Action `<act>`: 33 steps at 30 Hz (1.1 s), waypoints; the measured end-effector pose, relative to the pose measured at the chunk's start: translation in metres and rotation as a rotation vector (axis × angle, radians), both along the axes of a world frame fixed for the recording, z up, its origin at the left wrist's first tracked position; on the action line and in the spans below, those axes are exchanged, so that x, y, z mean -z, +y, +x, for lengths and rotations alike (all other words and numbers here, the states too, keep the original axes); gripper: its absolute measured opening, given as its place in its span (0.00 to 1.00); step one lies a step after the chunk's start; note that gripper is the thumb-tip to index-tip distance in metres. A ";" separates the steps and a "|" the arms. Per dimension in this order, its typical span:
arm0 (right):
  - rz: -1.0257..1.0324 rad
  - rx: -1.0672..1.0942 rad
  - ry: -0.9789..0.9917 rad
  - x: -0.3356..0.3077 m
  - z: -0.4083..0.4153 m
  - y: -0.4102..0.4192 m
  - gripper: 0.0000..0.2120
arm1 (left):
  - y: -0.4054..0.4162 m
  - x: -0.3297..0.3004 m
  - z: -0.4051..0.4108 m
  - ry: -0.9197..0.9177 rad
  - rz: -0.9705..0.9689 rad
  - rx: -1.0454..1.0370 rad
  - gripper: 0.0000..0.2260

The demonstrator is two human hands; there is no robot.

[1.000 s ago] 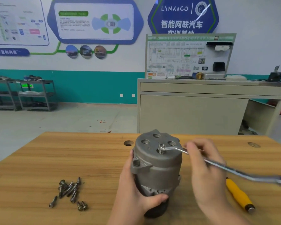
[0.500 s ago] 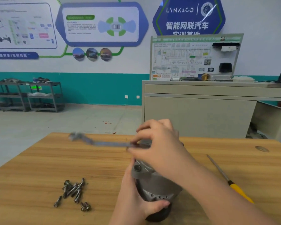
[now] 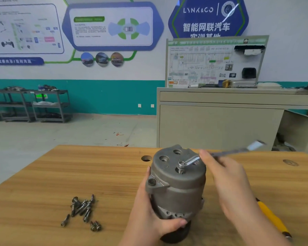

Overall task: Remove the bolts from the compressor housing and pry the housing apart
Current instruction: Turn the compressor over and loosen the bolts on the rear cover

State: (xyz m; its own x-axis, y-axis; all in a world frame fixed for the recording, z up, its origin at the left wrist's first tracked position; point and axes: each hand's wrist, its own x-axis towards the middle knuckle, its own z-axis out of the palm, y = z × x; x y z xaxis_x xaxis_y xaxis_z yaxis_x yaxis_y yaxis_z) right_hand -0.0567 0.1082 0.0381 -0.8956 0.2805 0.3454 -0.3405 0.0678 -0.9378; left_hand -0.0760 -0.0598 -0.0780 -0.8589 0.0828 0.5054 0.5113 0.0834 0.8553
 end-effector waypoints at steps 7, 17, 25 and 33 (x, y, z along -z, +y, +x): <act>0.701 0.038 -0.280 -0.055 -0.034 -0.042 0.07 | 0.003 -0.006 0.003 0.030 -0.020 -0.022 0.60; 0.729 0.091 0.573 -0.002 0.038 -0.028 0.07 | 0.000 -0.007 0.005 0.083 -0.096 -0.028 0.57; -0.071 -0.066 -0.175 -0.009 0.004 0.012 0.07 | 0.008 -0.024 0.016 0.146 0.000 -0.017 0.49; 0.680 -0.032 -0.267 -0.059 -0.037 -0.039 0.09 | 0.008 -0.017 0.012 0.105 -0.019 -0.043 0.54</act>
